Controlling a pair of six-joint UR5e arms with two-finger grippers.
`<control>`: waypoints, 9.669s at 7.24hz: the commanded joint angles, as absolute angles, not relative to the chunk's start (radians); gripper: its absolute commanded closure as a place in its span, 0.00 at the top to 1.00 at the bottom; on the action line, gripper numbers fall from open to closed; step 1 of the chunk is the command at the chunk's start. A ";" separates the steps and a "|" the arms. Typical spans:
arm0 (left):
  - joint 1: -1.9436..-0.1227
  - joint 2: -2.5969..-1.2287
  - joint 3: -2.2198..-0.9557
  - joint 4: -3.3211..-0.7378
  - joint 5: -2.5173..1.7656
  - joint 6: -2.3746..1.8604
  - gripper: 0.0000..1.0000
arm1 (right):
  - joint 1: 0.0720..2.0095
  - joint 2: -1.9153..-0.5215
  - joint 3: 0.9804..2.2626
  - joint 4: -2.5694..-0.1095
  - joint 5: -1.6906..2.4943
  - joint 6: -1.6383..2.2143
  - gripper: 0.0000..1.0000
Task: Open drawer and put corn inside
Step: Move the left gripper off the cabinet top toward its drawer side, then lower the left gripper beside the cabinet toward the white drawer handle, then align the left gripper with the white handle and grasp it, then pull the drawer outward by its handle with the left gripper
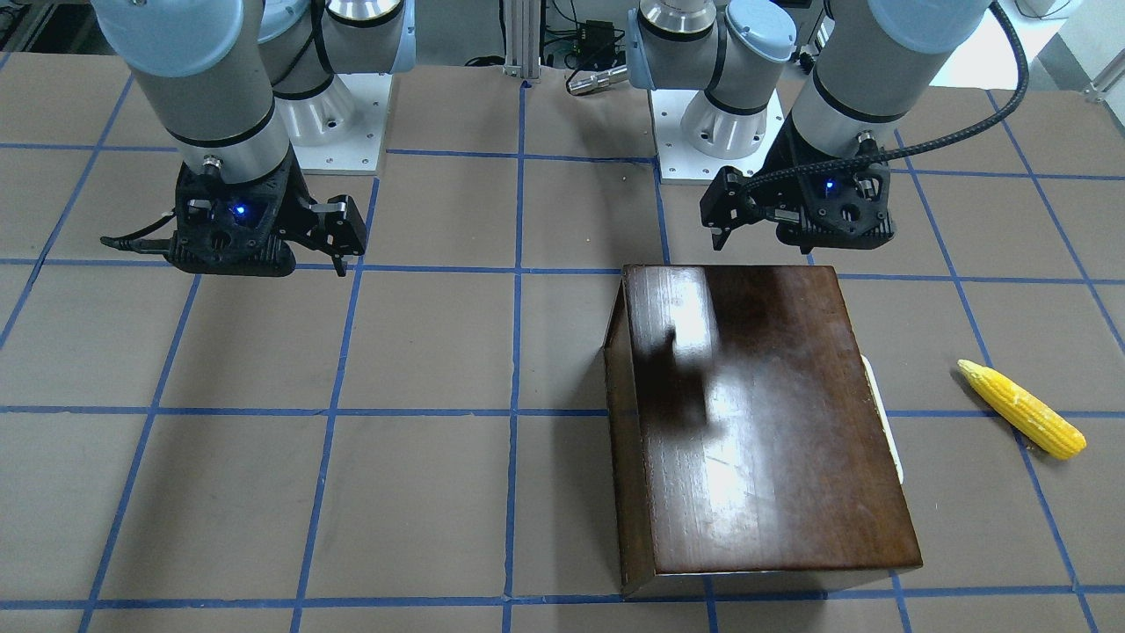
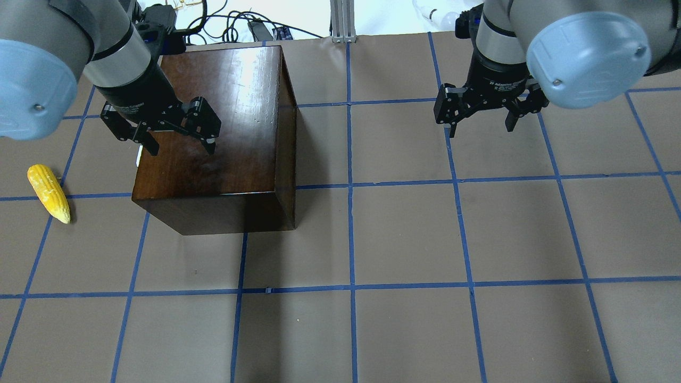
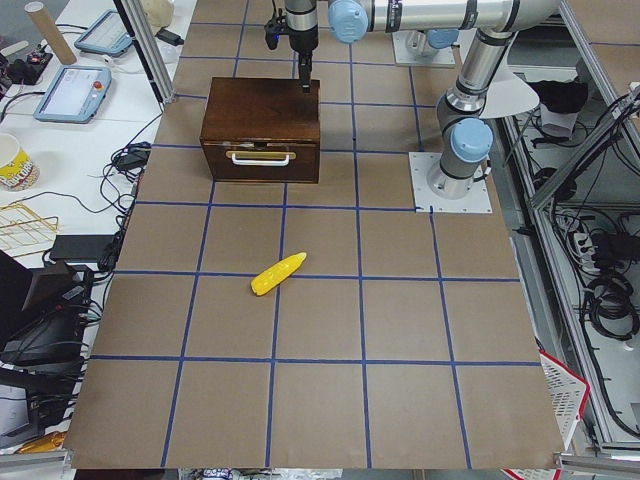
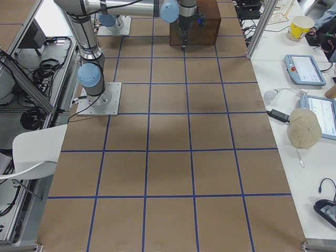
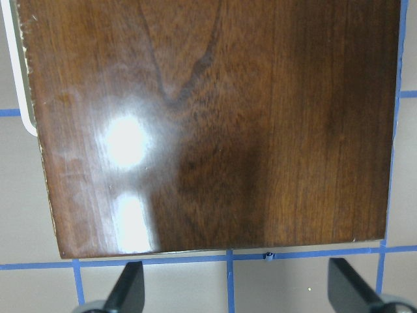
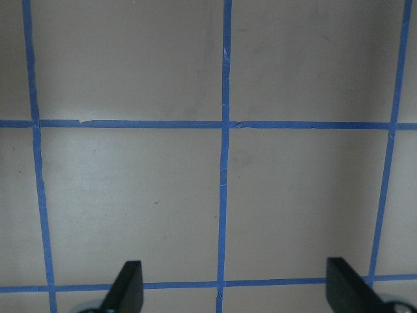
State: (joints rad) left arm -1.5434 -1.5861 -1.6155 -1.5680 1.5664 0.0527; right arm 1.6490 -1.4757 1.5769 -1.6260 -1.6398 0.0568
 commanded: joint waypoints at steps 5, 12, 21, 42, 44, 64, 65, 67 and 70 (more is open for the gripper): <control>-1.537 -1.582 -1.617 -1.551 1.563 0.042 1.00 | 1.649 -1.476 1.577 -1.626 -1.640 0.057 1.00; -1.268 -1.620 -1.514 -1.543 1.482 0.176 1.00 | 1.649 -1.476 1.577 -1.626 -1.640 0.057 1.00; -1.054 -1.867 -1.496 -1.405 1.275 0.561 1.00 | 1.649 -1.476 1.577 -1.626 -1.640 0.057 1.00; -1.054 -2.043 -1.502 -1.483 1.169 0.638 1.00 | 1.649 -1.476 1.577 -1.625 -1.640 0.057 1.00; -1.054 -2.057 -1.500 -1.485 1.169 0.638 1.00 | 1.649 -1.476 1.577 -1.626 -1.640 0.057 1.00; -1.002 -2.077 -1.468 -1.493 1.209 0.686 1.00 | 1.649 -1.476 1.577 -1.626 -1.640 0.057 1.00; -1.002 -2.080 -1.463 -1.493 1.210 0.687 1.00 | 1.649 -1.476 1.577 -1.626 -1.640 0.057 1.00; -0.985 -2.080 -1.462 -1.493 1.238 0.696 1.00 | 1.649 -1.476 1.577 -1.626 -1.640 0.057 1.00; -0.971 -2.080 -1.456 -1.491 1.241 0.703 1.00 | 1.649 -1.476 1.577 -1.626 -1.640 0.057 1.00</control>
State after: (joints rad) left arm -0.9731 -2.0805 -1.4595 -1.4914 1.2390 0.7013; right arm 1.6490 -1.4757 1.5769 -1.6260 -1.6398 0.0567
